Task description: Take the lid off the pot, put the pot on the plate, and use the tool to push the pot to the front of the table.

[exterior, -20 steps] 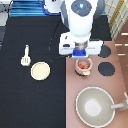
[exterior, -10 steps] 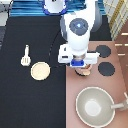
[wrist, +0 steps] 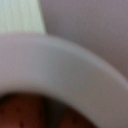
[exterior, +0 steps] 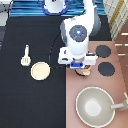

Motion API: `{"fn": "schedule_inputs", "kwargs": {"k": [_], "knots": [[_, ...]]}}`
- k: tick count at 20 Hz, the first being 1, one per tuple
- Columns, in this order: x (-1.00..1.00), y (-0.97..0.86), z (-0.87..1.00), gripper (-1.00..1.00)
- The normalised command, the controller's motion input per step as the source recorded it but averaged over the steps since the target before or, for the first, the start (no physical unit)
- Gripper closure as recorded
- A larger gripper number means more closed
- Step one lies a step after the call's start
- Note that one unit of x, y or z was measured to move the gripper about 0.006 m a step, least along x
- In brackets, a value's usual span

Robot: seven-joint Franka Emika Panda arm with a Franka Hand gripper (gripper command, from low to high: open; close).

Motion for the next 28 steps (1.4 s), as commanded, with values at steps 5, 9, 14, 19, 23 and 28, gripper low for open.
{"fn": "schedule_inputs", "kwargs": {"k": [5, 9, 14, 19, 23, 28], "knots": [[-0.31, -0.19, -0.05, 1.0], [-0.16, -0.11, -0.02, 1.0], [-0.13, -0.04, 0.0, 1.0], [-0.05, 0.0, 0.0, 1.0], [-0.01, 0.0, 0.0, 1.0], [0.01, 0.0, 0.27, 1.0]]}}
